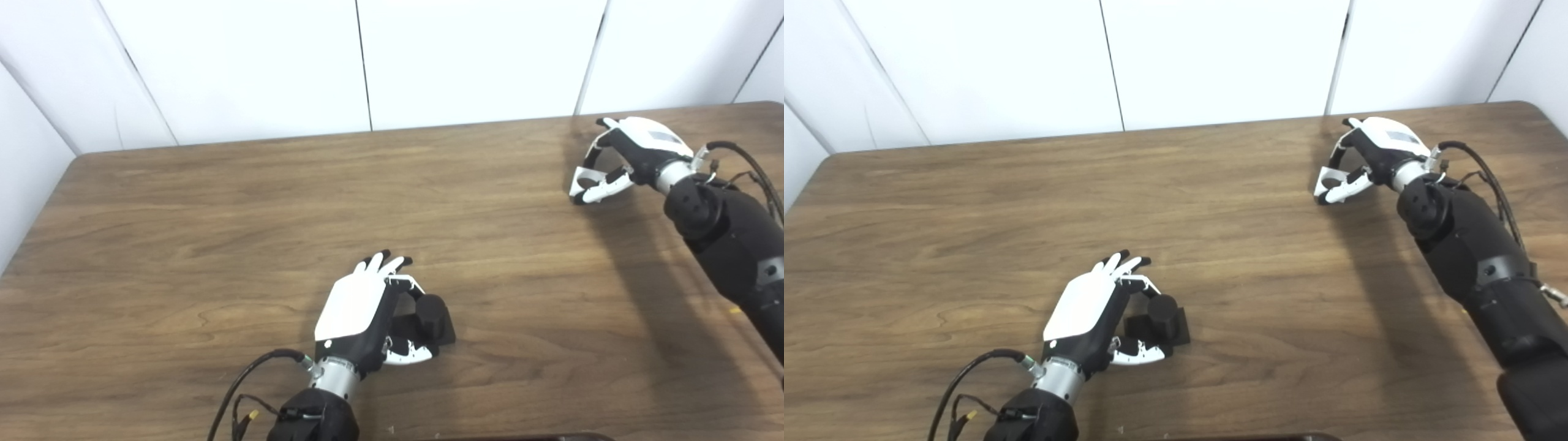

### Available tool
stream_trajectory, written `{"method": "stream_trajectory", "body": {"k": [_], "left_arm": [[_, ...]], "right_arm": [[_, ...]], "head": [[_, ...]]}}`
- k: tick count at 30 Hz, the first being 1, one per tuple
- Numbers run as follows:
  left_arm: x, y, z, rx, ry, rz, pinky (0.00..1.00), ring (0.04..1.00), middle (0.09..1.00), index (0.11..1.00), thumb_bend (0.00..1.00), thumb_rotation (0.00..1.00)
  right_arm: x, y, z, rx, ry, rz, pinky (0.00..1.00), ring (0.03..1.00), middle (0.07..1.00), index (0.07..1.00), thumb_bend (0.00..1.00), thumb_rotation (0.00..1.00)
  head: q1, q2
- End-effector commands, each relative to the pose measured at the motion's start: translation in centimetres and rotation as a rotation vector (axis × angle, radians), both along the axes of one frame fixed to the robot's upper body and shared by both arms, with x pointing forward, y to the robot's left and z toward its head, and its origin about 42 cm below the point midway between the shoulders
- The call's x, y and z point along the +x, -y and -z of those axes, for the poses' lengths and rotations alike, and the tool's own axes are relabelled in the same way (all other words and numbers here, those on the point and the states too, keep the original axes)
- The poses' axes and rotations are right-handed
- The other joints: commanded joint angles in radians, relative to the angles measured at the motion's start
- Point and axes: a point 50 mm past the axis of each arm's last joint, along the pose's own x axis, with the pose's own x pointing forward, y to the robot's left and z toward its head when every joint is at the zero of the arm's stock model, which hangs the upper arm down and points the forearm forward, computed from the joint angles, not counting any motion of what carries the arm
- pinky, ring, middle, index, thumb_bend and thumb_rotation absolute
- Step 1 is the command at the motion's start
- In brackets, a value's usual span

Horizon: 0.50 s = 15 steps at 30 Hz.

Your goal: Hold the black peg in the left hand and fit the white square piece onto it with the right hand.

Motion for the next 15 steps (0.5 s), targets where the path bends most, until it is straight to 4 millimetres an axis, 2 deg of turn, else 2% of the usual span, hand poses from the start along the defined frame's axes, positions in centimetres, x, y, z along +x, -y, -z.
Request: {"method": "stream_trajectory", "body": {"k": [1,15], "left_arm": [[0.09,0.19,-0.58,-0.021,0.035,-0.006,1.00,1.000,0.922,0.491,0.52,0.06],[0.26,0.37,-0.50,-0.018,0.036,-0.009,1.00,1.000,0.922,0.491,0.52,0.06]], "right_arm": [[0.11,0.92,-0.40,-0.041,-0.003,0.018,1.00,1.000,0.979,0.490,0.52,0.16],[0.09,1.01,-0.47,-0.050,0.006,0.009,1.00,1.000,0.979,0.489,0.52,0.15]], "head": [[-0.002,0.001],[0.002,-0.005]]}}
